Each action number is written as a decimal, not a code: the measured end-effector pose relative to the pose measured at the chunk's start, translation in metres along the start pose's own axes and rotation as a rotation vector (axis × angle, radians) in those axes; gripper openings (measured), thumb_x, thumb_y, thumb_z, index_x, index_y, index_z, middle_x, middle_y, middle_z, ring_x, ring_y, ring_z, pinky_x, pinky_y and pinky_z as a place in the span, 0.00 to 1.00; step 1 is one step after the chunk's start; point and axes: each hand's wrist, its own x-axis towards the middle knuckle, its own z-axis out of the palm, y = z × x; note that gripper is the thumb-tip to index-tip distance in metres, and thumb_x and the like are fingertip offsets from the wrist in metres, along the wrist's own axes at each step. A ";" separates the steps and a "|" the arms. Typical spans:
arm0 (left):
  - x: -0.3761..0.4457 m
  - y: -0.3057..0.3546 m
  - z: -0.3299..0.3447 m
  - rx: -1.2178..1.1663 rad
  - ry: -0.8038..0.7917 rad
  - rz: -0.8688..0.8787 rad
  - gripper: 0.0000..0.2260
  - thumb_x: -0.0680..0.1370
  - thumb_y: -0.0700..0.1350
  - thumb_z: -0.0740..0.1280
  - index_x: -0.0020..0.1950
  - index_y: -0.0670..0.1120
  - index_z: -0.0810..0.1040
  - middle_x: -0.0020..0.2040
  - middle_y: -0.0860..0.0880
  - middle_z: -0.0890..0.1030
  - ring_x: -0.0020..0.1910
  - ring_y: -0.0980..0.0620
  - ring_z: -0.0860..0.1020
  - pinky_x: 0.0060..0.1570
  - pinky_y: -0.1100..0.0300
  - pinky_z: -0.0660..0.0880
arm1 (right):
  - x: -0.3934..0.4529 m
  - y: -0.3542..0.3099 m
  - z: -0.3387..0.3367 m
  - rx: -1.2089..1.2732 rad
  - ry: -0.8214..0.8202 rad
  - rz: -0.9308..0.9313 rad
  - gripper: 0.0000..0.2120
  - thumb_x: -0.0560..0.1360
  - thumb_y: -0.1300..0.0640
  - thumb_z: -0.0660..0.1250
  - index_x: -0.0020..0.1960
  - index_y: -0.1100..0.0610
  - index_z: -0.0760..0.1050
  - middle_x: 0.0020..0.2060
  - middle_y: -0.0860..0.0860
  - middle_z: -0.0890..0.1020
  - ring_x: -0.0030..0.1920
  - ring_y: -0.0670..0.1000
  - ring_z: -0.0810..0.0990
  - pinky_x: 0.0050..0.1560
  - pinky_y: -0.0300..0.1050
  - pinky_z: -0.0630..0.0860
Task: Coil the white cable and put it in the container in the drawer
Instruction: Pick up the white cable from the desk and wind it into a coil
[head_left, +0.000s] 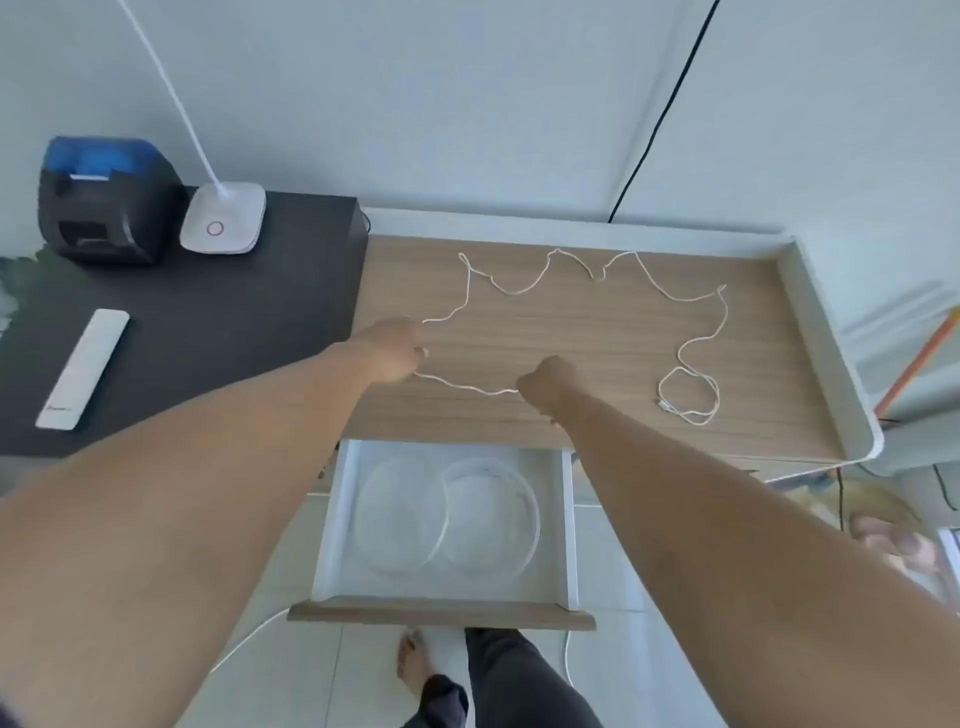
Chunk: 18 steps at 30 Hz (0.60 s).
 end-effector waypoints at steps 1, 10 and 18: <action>0.004 -0.001 0.005 0.003 -0.007 -0.022 0.19 0.82 0.47 0.59 0.72 0.41 0.69 0.69 0.41 0.73 0.64 0.40 0.73 0.62 0.51 0.71 | 0.012 0.004 0.007 0.084 -0.028 0.054 0.09 0.72 0.61 0.61 0.34 0.61 0.73 0.37 0.59 0.81 0.37 0.58 0.79 0.42 0.47 0.80; 0.036 -0.018 0.051 0.011 0.056 0.003 0.20 0.74 0.52 0.73 0.65 0.50 0.78 0.63 0.48 0.74 0.63 0.45 0.73 0.61 0.51 0.72 | 0.071 0.017 0.061 0.793 -0.039 0.454 0.09 0.69 0.62 0.68 0.32 0.58 0.70 0.25 0.55 0.71 0.18 0.51 0.69 0.24 0.41 0.70; 0.048 -0.012 0.075 -0.045 0.208 0.044 0.03 0.76 0.49 0.71 0.45 0.50 0.82 0.44 0.54 0.73 0.54 0.47 0.73 0.52 0.55 0.68 | 0.089 0.006 0.064 0.851 0.084 0.469 0.05 0.68 0.60 0.66 0.39 0.61 0.79 0.27 0.56 0.81 0.18 0.54 0.77 0.25 0.46 0.77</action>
